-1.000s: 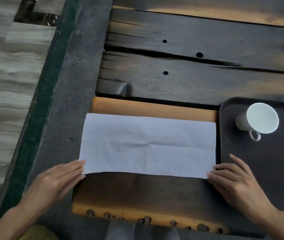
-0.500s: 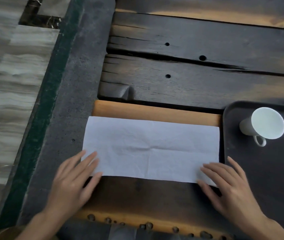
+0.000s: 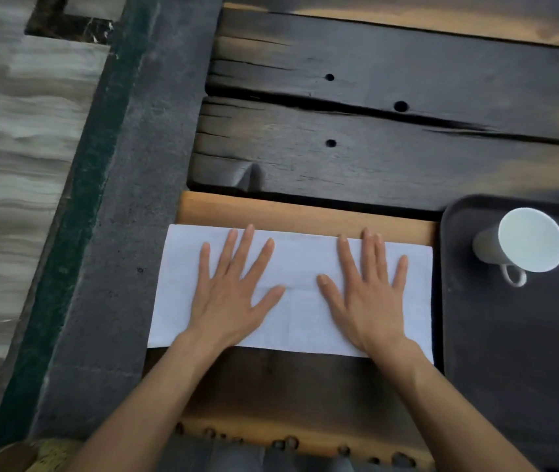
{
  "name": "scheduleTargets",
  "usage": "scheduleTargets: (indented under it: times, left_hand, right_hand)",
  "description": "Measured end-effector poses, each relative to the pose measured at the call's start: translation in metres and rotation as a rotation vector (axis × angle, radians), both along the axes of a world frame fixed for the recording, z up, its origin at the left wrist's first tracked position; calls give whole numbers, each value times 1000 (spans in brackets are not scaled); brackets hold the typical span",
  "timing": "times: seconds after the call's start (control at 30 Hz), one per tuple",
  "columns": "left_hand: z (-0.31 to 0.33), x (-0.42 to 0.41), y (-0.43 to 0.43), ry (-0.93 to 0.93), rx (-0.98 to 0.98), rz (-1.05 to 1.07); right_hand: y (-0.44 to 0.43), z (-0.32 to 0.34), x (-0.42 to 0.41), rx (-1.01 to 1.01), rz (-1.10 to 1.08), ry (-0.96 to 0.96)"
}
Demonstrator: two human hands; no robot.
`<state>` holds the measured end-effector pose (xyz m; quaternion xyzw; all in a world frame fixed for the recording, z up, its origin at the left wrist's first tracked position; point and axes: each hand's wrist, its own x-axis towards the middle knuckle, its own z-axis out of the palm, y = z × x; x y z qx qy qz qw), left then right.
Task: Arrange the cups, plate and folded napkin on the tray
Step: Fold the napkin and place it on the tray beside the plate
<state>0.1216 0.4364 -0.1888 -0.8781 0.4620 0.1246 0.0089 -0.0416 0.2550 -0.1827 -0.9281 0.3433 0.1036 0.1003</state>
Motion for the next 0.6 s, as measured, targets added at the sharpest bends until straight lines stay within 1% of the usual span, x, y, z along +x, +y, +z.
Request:
scheduleTargets:
  times: [0.1, 0.3, 0.4, 0.53, 0.6]
  left_hand:
    - [-4, 19, 20, -35, -17, 62]
    - [-11, 52, 50, -48, -13, 198]
    - [-12, 54, 51, -49, -10, 201]
    - [0, 46, 42, -96, 64, 231]
    - [8, 32, 26, -132, 33, 231]
  right_hand:
    - [-18, 2, -16, -10, -72, 39]
    - [-30, 4, -23, -18, -109, 9]
    - [-29, 4, -22, -27, -101, 5]
    - [-27, 6, -18, -18, -116, 49]
    - [-16, 8, -10, -14, -106, -13]
